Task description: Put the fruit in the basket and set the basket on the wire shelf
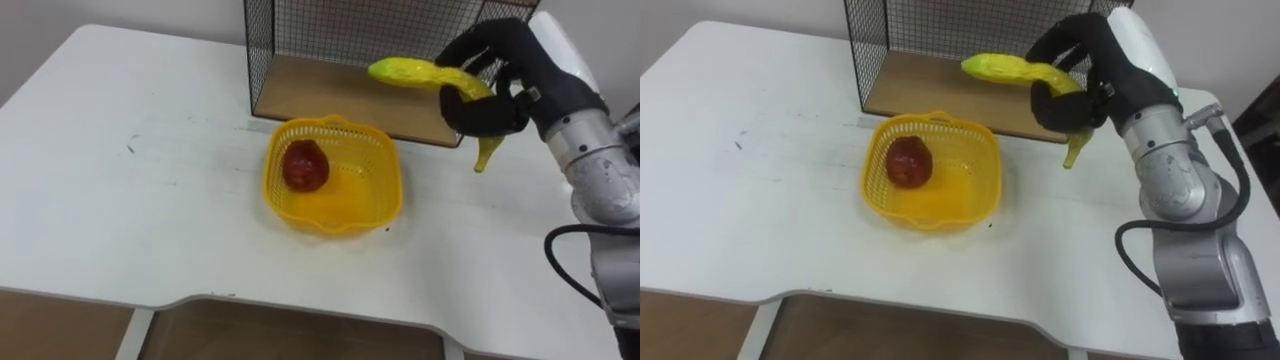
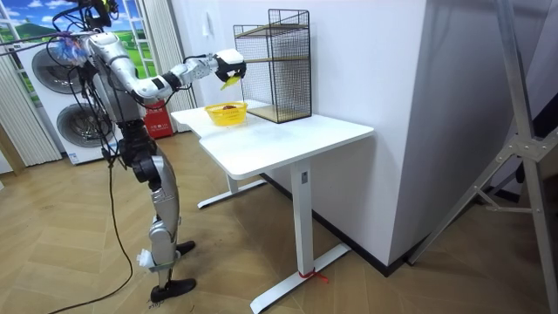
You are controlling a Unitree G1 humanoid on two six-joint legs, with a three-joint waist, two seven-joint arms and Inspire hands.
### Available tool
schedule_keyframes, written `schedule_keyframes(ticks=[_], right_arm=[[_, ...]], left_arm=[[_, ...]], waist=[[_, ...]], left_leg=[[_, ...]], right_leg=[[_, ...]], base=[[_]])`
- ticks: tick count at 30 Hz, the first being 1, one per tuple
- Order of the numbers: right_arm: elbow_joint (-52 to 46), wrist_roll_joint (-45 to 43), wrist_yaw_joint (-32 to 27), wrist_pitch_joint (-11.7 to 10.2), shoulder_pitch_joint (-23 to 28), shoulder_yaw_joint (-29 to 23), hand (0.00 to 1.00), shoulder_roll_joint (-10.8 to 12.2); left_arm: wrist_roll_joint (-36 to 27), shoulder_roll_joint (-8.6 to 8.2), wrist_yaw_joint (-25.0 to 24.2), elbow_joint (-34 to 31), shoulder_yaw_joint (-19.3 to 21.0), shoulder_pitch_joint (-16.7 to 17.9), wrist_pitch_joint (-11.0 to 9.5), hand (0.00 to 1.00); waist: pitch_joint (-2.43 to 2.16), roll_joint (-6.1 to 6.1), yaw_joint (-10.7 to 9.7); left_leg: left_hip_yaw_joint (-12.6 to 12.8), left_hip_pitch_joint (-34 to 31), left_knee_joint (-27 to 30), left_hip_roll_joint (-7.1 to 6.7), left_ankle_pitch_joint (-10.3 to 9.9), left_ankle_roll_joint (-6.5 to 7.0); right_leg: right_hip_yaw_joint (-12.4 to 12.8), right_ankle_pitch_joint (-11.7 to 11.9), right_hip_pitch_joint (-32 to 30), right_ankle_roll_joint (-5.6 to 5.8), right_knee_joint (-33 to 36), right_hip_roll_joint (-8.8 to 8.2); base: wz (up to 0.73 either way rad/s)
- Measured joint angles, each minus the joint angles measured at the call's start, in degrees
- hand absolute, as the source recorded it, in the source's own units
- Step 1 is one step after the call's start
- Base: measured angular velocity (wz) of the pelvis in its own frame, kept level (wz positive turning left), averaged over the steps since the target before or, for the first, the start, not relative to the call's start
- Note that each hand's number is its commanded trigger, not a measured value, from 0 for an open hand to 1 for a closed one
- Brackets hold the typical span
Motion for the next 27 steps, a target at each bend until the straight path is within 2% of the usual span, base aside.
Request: schedule_keyframes(ticks=[7,13,16,18,23,27], right_arm=[[-0.9,-1.4,2.4,0.5,0.0,2.1,1.0,0.1],[-2.2,-2.3,5.1,0.9,0.0,2.6,1.0,1.5],[-2.4,-2.5,6.5,1.5,0.0,4.0,1.0,1.8],[-2.4,-3.6,7.7,1.7,0.0,4.3,1.0,3.1],[-2.4,-5.3,8.7,1.7,0.0,5.0,1.0,4.7],[-2.3,-8.2,8.7,1.7,0.1,6.2,1.0,7.4]], left_arm=[[0.0,-0.04,0.0,-0.5,-0.9,-0.4,0.0,0.0],[0.0,-0.19,0.0,-1.0,-0.9,-0.5,0.0,0.0],[0.0,-0.41,0.0,-1.5,-0.9,-0.3,0.0,0.0],[0.0,-0.71,0.0,-1.7,-0.9,-0.1,0.0,0.0],[0.0,-0.77,0.0,-1.9,-0.9,-0.3,0.0,0.0],[0.1,-0.93,0.1,-1.5,-1.1,-0.8,0.0,0.0]], waist=[[0.12,-0.01,1.0],[0.34,0.37,1.3],[0.27,0.69,1.4],[0.19,0.96,1.5],[0.14,0.96,1.6],[0.08,0.85,1.7]], left_leg=[[0.2,-0.4,0.1,0.04,0.0,0.0],[0.1,-0.9,0.2,0.04,0.0,0.0],[0.1,-0.8,0.1,0.04,0.0,-0.01],[0.1,-0.8,0.1,0.03,0.0,-0.01],[0.1,-0.8,-0.1,0.02,0.0,-0.04],[0.0,-0.8,-0.2,-0.02,0.0,-0.04]], right_leg=[[0.1,0.0,-0.5,0.0,0.0,0.0],[0.0,0.0,-0.9,0.0,0.0,0.0],[0.0,0.0,-0.9,0.0,0.0,0.02],[0.0,0.0,-0.9,0.0,0.0,0.03],[-0.4,0.0,-0.9,0.0,-0.1,0.02],[-0.6,0.0,-0.8,0.0,-0.1,-0.01]], base=[[-0.01],[0.0],[0.0],[0.0],[0.0],[0.02]])
